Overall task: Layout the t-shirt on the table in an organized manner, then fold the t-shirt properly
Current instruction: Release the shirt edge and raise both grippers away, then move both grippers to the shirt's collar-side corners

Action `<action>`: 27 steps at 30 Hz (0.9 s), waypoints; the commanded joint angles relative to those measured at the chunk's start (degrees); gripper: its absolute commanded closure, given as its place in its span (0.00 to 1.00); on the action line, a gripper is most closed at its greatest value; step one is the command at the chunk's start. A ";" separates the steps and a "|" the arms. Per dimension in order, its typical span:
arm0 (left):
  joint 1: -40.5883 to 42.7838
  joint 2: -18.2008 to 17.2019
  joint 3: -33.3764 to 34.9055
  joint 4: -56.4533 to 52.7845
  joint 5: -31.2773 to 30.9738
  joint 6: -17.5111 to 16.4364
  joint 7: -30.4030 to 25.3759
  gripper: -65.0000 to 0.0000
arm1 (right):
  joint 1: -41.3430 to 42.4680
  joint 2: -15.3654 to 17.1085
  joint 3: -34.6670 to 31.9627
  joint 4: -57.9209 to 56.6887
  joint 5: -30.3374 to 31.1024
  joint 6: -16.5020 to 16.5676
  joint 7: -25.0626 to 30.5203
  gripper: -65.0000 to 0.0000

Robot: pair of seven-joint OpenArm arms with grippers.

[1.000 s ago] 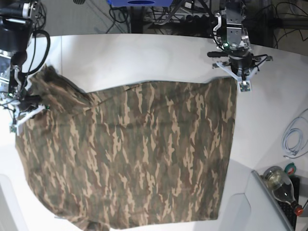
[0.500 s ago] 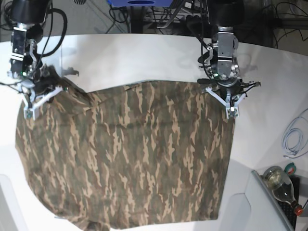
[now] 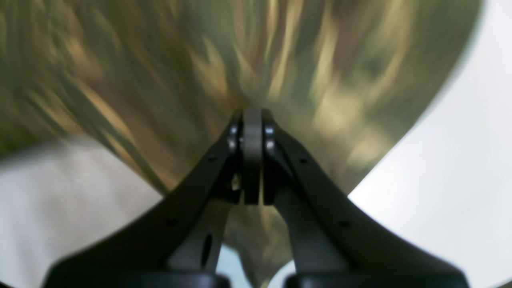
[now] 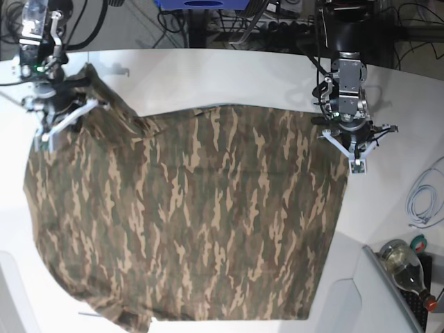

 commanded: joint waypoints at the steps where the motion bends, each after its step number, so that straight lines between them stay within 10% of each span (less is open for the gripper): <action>1: -0.85 -0.44 -0.46 3.40 0.75 0.67 -1.95 1.00 | -1.33 0.31 0.85 3.51 0.54 0.36 1.02 1.00; 4: 2.31 0.09 -6.44 11.48 -2.59 -1.61 -1.77 1.00 | -2.47 -3.38 7.36 7.91 2.12 -0.52 1.02 0.90; 11: 16.64 -1.05 -16.90 22.56 -29.14 -18.05 2.36 1.00 | -2.56 -4.96 21.78 1.05 14.34 9.06 1.02 0.14; 13: 20.25 -1.85 -17.25 22.65 -35.82 -21.74 2.36 1.00 | -1.68 -4.70 24.33 -2.82 15.57 12.14 1.20 0.15; 18: 24.99 -3.34 -17.43 22.82 -47.52 -26.84 2.36 0.42 | -0.89 -2.24 24.15 -7.57 15.31 14.78 1.11 0.35; 21: 25.35 -3.78 -17.43 24.05 -47.87 -27.28 2.36 0.45 | -3.97 -1.36 19.23 -4.14 15.22 16.10 1.11 0.47; 27: 25.35 -4.04 -17.43 24.32 -47.78 -27.28 2.36 0.59 | -5.73 -1.27 17.20 -4.58 15.22 10.29 1.11 0.34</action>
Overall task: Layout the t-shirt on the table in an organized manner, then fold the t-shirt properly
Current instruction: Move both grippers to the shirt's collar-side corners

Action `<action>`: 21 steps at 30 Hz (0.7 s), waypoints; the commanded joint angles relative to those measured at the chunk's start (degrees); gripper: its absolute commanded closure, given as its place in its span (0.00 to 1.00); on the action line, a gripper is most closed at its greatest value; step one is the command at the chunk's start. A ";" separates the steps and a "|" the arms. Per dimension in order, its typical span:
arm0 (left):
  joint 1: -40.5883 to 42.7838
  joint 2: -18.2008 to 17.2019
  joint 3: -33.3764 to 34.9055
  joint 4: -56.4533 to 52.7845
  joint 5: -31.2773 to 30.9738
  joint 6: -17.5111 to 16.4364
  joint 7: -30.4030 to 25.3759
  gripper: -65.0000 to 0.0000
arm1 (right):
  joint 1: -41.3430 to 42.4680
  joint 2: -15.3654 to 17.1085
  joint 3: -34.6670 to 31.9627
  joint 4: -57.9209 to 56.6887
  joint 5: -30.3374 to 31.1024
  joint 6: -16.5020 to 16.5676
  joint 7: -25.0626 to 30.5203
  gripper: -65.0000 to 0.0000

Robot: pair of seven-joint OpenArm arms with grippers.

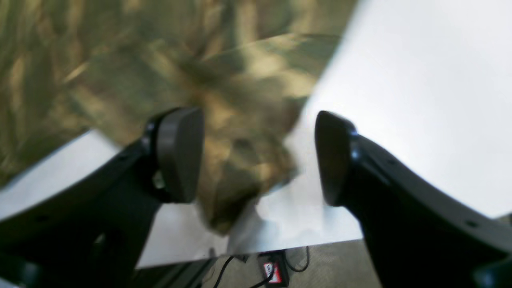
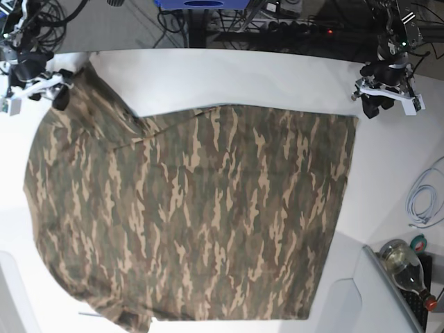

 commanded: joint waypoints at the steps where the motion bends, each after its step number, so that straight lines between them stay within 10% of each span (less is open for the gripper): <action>1: 0.23 -0.83 -0.25 0.95 -0.37 -0.31 -1.03 0.61 | -0.68 0.44 0.07 0.27 0.64 0.15 0.91 0.33; 11: 0.23 -1.62 -0.25 0.87 -0.37 -0.31 -0.94 0.62 | -0.86 0.96 -2.04 -3.77 0.55 0.06 0.91 0.37; 21: 1.11 -2.76 -0.33 0.43 -0.37 -0.31 -1.03 0.62 | -0.50 0.96 -3.62 -4.04 0.55 0.06 0.91 1.00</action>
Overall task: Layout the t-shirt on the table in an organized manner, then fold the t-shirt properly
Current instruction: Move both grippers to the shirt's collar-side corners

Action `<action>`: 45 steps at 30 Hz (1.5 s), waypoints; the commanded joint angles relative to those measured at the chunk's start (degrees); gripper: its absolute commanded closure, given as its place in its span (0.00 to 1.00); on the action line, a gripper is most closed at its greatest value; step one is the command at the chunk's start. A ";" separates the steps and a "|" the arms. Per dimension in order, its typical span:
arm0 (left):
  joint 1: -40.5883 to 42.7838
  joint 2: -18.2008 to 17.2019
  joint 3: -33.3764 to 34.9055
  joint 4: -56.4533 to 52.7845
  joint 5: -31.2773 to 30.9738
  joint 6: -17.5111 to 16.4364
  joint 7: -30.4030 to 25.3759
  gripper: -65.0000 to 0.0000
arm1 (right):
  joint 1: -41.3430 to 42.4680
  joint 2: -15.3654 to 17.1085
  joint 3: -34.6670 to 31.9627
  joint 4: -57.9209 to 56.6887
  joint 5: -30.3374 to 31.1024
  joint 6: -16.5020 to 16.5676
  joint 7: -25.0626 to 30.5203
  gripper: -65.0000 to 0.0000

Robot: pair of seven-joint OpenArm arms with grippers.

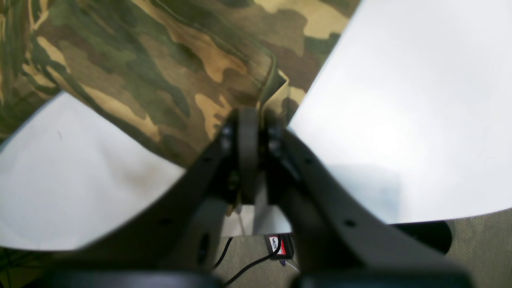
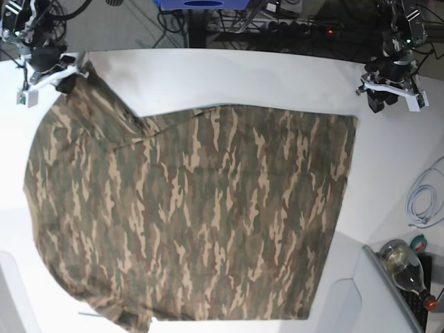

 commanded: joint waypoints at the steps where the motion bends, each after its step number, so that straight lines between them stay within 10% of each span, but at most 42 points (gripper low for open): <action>1: 0.00 -0.80 -0.29 0.91 -0.39 -0.42 -1.31 0.62 | -0.20 0.53 0.24 1.12 0.79 0.06 1.06 1.00; 14: -0.36 -0.80 -0.29 0.99 -0.39 -0.42 -1.31 0.62 | -8.99 0.70 -11.01 14.57 0.88 3.84 1.06 1.00; 27: -0.62 -2.91 -0.29 0.91 -0.39 -0.42 -1.31 0.62 | -16.11 13.54 -29.21 17.21 0.88 3.58 1.06 0.99; 45: -0.53 -4.58 -1.52 0.91 -0.39 -0.33 -1.31 0.62 | -16.46 13.54 -15.49 14.14 1.06 3.49 -8.43 0.93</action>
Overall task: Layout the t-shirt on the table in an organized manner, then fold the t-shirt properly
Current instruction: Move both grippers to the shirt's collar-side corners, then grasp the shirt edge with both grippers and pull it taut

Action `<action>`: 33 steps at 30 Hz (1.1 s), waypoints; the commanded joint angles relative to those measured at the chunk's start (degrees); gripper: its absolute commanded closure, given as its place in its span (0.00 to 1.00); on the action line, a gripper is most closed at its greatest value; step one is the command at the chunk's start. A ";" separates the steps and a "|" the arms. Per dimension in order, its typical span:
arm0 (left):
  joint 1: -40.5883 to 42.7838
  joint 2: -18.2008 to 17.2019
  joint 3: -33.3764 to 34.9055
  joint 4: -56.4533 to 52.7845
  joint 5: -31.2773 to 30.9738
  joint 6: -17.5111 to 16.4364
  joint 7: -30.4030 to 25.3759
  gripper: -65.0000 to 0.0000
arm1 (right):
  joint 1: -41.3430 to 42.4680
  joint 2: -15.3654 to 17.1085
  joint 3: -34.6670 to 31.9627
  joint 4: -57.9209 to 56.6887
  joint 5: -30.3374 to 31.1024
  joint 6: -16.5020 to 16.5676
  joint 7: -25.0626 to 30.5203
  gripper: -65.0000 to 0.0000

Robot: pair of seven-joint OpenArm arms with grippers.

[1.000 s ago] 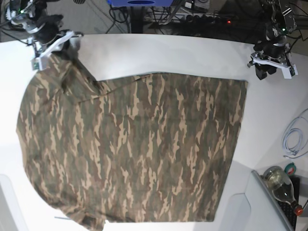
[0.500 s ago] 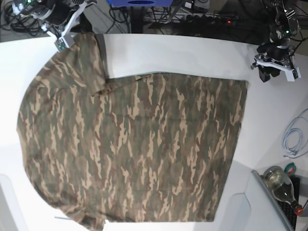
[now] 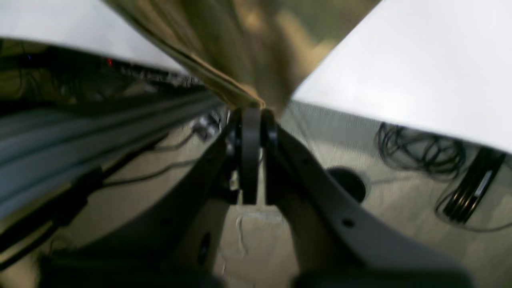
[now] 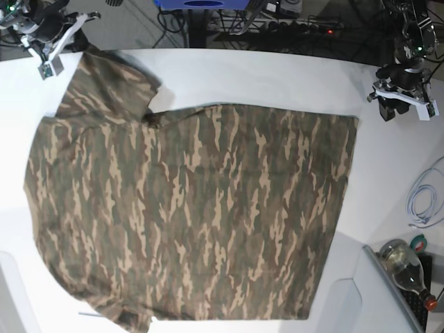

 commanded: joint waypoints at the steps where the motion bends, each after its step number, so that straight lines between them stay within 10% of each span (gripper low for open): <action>1: 0.12 -1.01 -1.77 0.91 -0.37 -0.07 -1.35 0.62 | -0.99 0.29 0.09 1.11 0.58 0.52 -0.74 0.88; 6: 0.12 -1.10 -3.35 0.91 -0.29 -0.16 -1.35 0.62 | -1.69 0.20 0.27 6.03 0.58 0.52 -1.62 0.56; 13: 0.48 -0.84 -3.26 0.91 -0.29 -0.25 -1.35 0.62 | 6.13 -1.73 2.11 7.18 0.22 -1.41 4.97 0.71; 16: 1.44 -0.57 -3.26 0.91 -0.81 -2.09 -1.35 0.61 | 14.75 -5.60 10.55 -0.12 0.84 -5.46 5.06 0.60; 20: 2.32 1.01 -3.35 0.91 -0.81 -9.92 -1.35 0.59 | 26.00 -11.49 26.47 -10.49 2.77 -0.80 4.71 0.33; 26: 2.41 2.24 -3.35 0.91 -0.72 -12.47 -1.35 0.22 | 35.14 -5.69 30.07 -29.04 2.60 2.10 4.71 0.24; 33: 1.53 2.33 -3.35 -1.55 -0.90 -12.47 -1.09 0.19 | 35.06 -2.96 27.78 -37.04 2.69 5.36 4.62 0.24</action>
